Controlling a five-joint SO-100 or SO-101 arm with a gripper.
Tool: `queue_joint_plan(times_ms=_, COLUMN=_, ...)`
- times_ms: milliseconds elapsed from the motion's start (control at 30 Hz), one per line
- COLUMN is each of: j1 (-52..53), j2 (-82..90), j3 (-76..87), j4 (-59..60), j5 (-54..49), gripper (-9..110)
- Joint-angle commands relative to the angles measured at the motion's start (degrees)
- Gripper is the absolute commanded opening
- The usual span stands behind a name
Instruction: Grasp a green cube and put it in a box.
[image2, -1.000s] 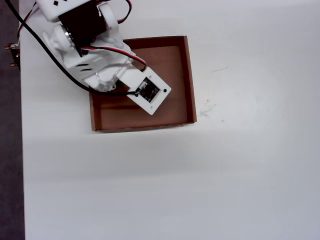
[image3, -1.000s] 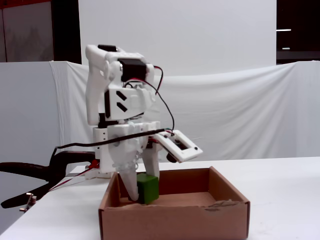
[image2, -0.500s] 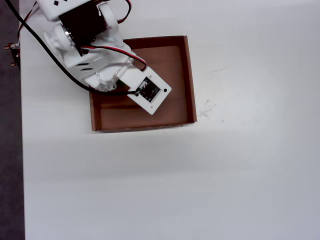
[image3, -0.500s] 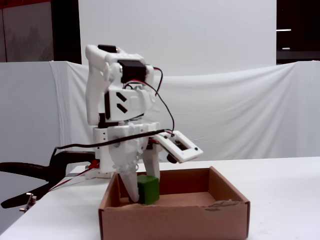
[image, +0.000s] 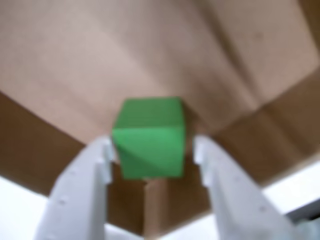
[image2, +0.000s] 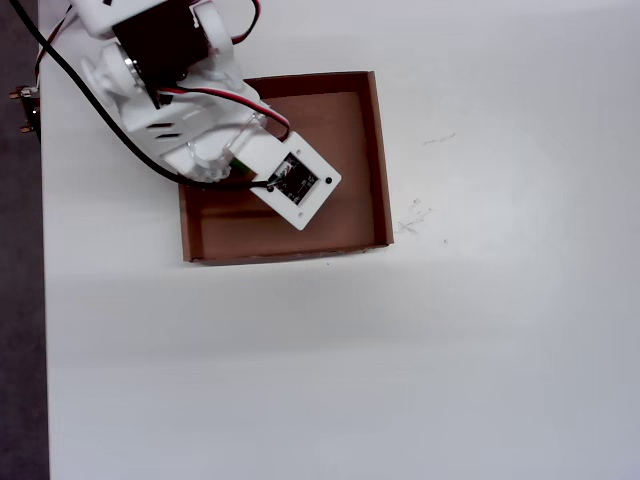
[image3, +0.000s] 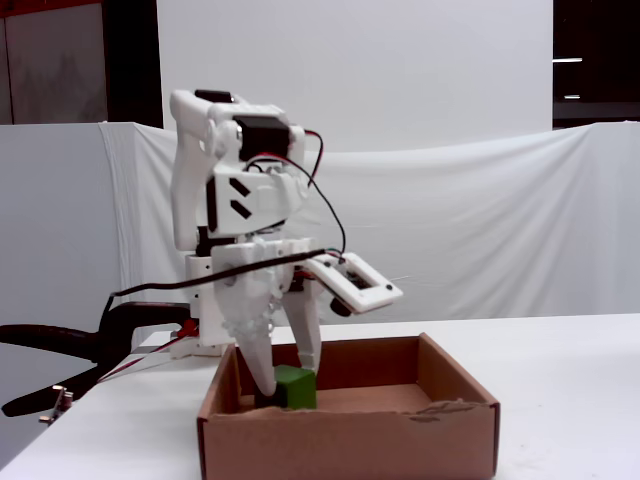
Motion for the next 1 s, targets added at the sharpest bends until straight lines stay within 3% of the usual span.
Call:
queue_joint_plan(times_ms=0, j1=2.02, j2=5.01, j3=-3.08, j4=1.32, j5=0.18, gripper=23)
queue_joint_plan(times_ms=400, j1=19.25, j2=22.5, j3=-0.44, j4=12.04, j5=8.88, gripper=23)
queue_joint_plan(times_ms=667, j1=34.98, j2=45.62, j3=21.01, j4=16.52, j5=16.44, gripper=23)
queue_joint_plan(times_ms=967, j1=38.41, j2=66.71, j3=40.08, j4=21.88, j5=23.73, gripper=23)
